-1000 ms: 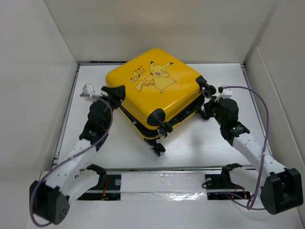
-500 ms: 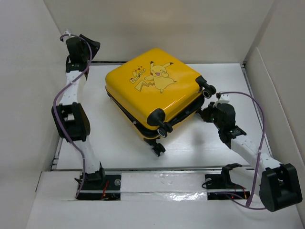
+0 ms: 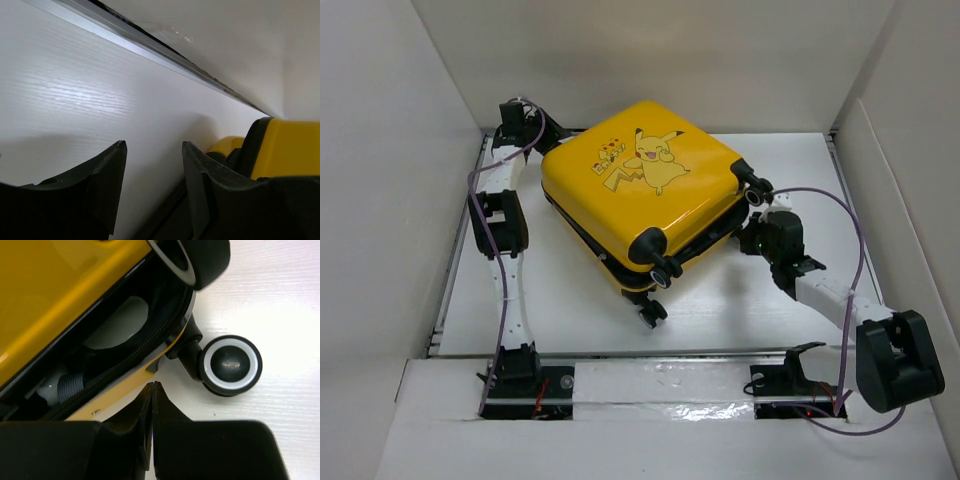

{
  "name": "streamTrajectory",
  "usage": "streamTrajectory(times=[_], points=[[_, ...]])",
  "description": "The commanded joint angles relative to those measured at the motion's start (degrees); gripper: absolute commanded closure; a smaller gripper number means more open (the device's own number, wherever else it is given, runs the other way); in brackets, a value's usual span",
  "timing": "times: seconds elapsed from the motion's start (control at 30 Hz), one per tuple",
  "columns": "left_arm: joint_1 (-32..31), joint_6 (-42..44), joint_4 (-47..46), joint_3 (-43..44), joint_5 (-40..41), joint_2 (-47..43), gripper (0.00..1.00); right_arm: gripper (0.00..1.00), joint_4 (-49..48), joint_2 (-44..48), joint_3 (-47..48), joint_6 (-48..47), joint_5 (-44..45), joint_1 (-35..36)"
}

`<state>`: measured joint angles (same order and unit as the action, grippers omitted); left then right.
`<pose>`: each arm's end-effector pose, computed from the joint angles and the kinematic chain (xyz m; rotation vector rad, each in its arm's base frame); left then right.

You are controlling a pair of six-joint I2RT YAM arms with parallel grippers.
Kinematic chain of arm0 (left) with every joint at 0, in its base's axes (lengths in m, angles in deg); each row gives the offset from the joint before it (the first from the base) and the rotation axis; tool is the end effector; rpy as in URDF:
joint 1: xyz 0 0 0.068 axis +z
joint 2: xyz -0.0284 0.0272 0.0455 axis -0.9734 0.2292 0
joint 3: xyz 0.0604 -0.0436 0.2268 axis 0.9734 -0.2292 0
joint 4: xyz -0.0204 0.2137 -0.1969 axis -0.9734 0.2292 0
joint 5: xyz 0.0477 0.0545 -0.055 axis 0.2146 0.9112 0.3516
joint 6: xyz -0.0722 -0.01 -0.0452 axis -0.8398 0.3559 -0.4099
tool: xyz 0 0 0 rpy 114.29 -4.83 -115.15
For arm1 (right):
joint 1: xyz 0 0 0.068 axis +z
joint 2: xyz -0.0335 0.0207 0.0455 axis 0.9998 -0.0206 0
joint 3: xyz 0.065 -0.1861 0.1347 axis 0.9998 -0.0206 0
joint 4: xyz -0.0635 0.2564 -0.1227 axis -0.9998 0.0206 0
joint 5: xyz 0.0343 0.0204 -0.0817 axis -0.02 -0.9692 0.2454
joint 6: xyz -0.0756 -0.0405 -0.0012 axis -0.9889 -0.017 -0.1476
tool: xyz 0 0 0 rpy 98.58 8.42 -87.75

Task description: Pack the luggage

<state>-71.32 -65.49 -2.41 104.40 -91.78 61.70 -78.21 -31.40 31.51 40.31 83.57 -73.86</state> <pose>0.6181 0.0234 0.1814 -0.4389 1.9940 -0.8383 0.3122 0.0803 0.1372 0.0698 2.0354 0.3160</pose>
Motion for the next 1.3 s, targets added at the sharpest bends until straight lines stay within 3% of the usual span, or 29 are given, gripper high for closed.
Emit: streamTrajectory(times=[0.0,0.17,0.27,0.37,0.4,0.47,0.53,0.77,0.9,1.13,1.17,1.2,1.27], points=[[0.6,-0.8,-7.5,4.1,-5.8,1.8,0.55,0.95,-4.9,-2.3,4.1,0.7,1.4,-0.4],[-2.7,-0.4,-10.3,4.0,-10.7,4.3,0.54,0.95,-5.9,-8.8,7.4,0.5,1.4,-0.9],[-4.4,0.1,-16.1,-4.0,-13.1,1.3,0.55,0.95,-9.0,-13.5,9.6,0.4,0.1,-0.9],[-5.0,-1.5,-27.8,-22.4,-10.9,-7.6,0.56,0.95,-10.7,-17.7,13.3,-0.7,-2.0,-0.3],[-5.5,-2.4,-31.8,-34.5,-6.5,-13.9,0.57,0.95,-10.4,-18.9,14.8,-2.3,-4.9,-0.3],[-6.2,-5.6,-43.1,-45.6,-2.6,-19.9,0.61,0.95,-8.3,-22.7,20.6,-4.4,-6.5,0.3],[-6.9,-8.9,-48.2,-58.2,1.5,-26.6,0.61,0.95,-5.9,-25.6,25.3,-7.2,-8.9,0.9],[-10.1,-14.6,-65.0,-87.9,9.0,-42.5,0.65,0.95,7.9,-39.7,48.8,-13.1,-14.8,5.2],[-14.7,-14.3,-66.8,-102.8,16.6,-52.9,0.65,0.94,15.6,-49.4,65.5,-15.0,-18.4,7.4],[-23.1,-14.7,-63.9,-118.3,22.6,-68.5,0.63,0.92,30.3,-66.1,93.6,-14.8,-28.1,6.9],[-23.8,-15.2,-63.1,-119.8,22.7,-70.2,0.63,0.91,33.2,-67.8,93.6,-14.5,-29.3,6.9],[-25.0,-15.7,-63.1,-121.2,23.5,-73.3,0.63,0.88,34.6,-69.3,103.5,-13.7,-30.3,6.9],[-28.0,-15.7,-60.2,-124.0,24.1,-76.4,0.63,0.76,36.4,-72.1,110.3,-12.8,-32.7,6.4]])
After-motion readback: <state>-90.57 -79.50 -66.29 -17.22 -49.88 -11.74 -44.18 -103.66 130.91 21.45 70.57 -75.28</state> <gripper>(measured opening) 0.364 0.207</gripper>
